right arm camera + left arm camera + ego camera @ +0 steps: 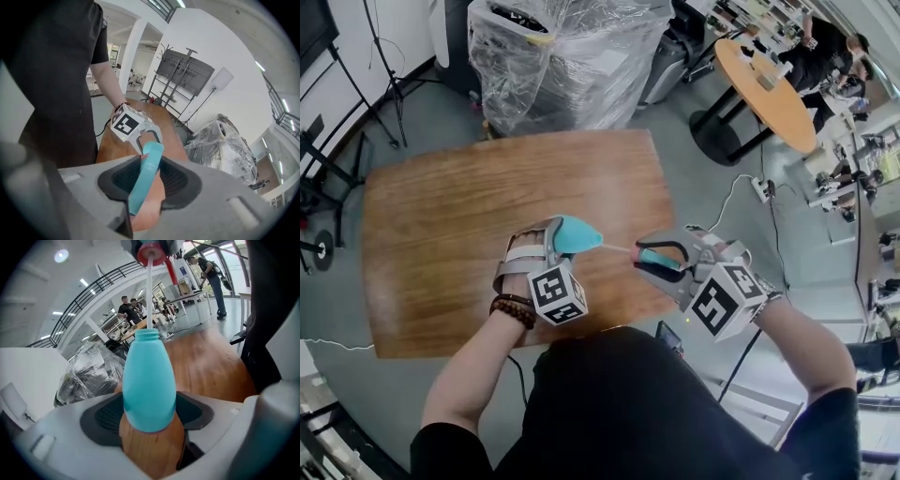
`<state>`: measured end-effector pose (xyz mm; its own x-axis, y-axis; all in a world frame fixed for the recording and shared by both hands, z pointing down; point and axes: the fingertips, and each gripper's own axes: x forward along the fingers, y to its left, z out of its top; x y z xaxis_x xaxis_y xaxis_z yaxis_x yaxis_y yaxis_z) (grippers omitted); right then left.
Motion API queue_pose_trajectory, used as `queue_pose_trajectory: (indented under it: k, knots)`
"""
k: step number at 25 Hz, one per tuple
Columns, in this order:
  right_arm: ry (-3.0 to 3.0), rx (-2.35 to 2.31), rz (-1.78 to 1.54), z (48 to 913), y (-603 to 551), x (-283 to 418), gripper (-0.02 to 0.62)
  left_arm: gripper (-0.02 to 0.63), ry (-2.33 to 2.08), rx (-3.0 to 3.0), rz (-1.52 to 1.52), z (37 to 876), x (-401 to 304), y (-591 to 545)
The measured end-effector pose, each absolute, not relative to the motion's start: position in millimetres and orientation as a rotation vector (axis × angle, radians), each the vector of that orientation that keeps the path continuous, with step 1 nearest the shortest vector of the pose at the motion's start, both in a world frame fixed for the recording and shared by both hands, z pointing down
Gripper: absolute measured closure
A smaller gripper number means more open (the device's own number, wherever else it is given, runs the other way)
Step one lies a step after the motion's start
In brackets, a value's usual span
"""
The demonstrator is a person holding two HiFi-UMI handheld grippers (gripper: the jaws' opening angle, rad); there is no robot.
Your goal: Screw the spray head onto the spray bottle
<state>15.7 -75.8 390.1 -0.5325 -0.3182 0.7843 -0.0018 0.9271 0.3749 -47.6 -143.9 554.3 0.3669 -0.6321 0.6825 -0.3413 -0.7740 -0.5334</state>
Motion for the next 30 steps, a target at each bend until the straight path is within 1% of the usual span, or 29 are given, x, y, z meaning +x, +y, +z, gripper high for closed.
queue_pose_trajectory:
  k: [10,17,30]
  knots:
    - [-2.106,0.227,-0.388,410,-78,14,0.477,0.233,0.748,-2.302,-1.364,520,-14,-123]
    - [-2.086,0.208,-0.415,414,-76,16,0.478,0.233,0.709,-2.297,-1.392,513,-6,-117]
    - [-2.076,0.193,-0.431,416,-72,21,0.477,0.233,0.698,-2.273,-1.351,503,1,-113]
